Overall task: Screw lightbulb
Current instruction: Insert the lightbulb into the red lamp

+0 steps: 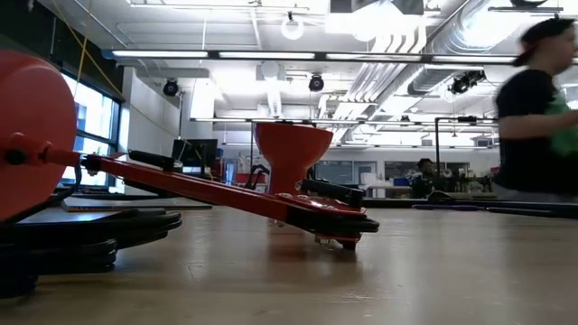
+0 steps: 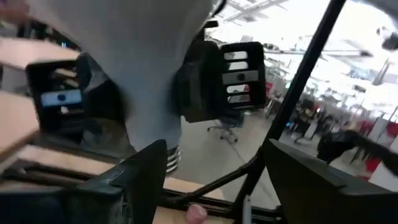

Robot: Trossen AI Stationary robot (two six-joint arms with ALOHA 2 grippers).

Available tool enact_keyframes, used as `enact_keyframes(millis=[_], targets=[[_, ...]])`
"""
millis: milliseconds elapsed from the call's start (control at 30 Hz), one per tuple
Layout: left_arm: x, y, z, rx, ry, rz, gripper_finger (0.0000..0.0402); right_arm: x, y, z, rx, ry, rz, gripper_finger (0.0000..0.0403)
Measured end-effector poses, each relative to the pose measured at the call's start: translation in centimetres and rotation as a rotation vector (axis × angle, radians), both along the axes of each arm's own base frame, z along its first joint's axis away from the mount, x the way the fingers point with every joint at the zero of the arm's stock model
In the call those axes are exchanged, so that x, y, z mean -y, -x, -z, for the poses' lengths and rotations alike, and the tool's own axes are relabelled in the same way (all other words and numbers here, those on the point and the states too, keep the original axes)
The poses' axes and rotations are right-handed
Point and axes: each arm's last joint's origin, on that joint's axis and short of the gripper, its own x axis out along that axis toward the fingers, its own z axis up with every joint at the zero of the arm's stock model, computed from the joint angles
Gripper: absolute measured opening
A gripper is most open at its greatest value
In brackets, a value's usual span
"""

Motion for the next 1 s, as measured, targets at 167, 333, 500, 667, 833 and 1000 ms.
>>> enact_keyframes(millis=[167, 333, 500, 667, 833, 1000], targets=[[-0.9, 0.2, -0.2, -0.008, -0.022, -0.075, 0.0262, 0.0, -1.0, -0.6, 0.011, -0.001, -0.066, 0.0149], [-1.4, 0.1, 0.1, -0.029, -0.018, -0.102, 0.0262, -0.2, -0.7, -1.4, 0.033, 0.024, -0.073, 0.0149], [-1.3, -0.3, -0.2, 0.031, 0.01, -0.082, 0.0262, 0.4, -0.6, -1.5, 0.045, 0.035, -0.085, 0.0149], [-1.2, -1.9, 0.8, 0.013, 0.05, -0.055, 0.0262, 0.5, -0.5, -1.9, 0.087, 0.051, -0.092, 0.0149], [-1.3, -2.7, 0.8, 0.074, 0.048, -0.037, 0.0262, 0.4, -0.5, -1.8, 0.079, 0.042, -0.121, 0.0149], [-1.4, -3.1, 1.0, 0.068, 0.072, -0.038, 0.0261, 0.4, -0.5, -1.7, 0.073, 0.038, -0.123, 0.0149]])
